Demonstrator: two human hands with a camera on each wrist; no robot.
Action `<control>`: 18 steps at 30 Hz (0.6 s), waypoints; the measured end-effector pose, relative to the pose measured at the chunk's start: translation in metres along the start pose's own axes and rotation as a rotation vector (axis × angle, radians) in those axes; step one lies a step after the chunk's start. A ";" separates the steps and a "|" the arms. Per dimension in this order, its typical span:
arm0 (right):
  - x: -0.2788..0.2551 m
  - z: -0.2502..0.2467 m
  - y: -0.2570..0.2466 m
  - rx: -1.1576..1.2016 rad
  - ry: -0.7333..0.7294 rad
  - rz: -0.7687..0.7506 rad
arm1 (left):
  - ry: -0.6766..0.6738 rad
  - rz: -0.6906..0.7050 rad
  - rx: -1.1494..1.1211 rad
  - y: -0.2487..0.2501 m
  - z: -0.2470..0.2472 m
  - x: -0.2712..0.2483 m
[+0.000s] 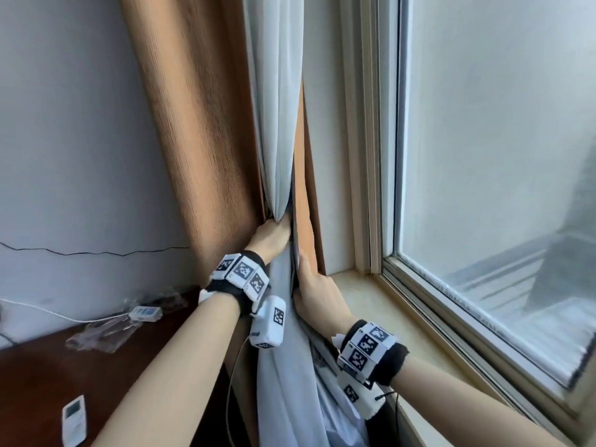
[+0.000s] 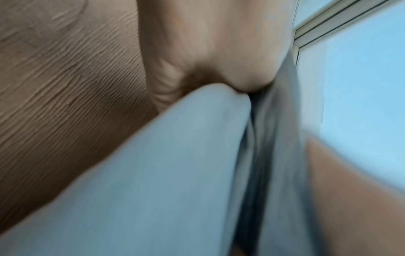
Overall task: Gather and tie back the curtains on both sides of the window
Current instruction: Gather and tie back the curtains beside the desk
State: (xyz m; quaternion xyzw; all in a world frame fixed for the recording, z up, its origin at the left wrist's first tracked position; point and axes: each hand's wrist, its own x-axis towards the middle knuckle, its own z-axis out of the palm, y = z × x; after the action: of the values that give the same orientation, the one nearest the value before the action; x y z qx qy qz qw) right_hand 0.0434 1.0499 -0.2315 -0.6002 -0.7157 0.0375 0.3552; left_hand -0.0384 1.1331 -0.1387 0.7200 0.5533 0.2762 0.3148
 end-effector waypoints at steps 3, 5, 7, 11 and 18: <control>0.003 0.011 0.009 -0.025 0.030 0.019 | -0.120 0.032 -0.152 0.005 0.005 -0.006; 0.007 0.012 0.009 0.006 0.015 -0.029 | -0.035 0.048 -0.048 -0.001 0.009 -0.003; 0.006 0.017 0.011 0.056 0.022 -0.058 | 0.131 0.028 0.090 -0.010 0.011 0.001; -0.001 0.032 0.037 0.183 0.001 0.049 | 0.168 0.009 0.236 -0.011 0.007 0.006; -0.038 0.080 0.103 0.026 -0.279 0.371 | 0.157 0.056 0.298 -0.028 -0.005 0.021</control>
State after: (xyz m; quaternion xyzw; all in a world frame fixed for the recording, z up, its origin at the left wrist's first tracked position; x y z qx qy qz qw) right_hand 0.0856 1.0747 -0.3576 -0.7059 -0.6347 0.1938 0.2475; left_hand -0.0546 1.1597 -0.1551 0.7500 0.5908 0.2553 0.1527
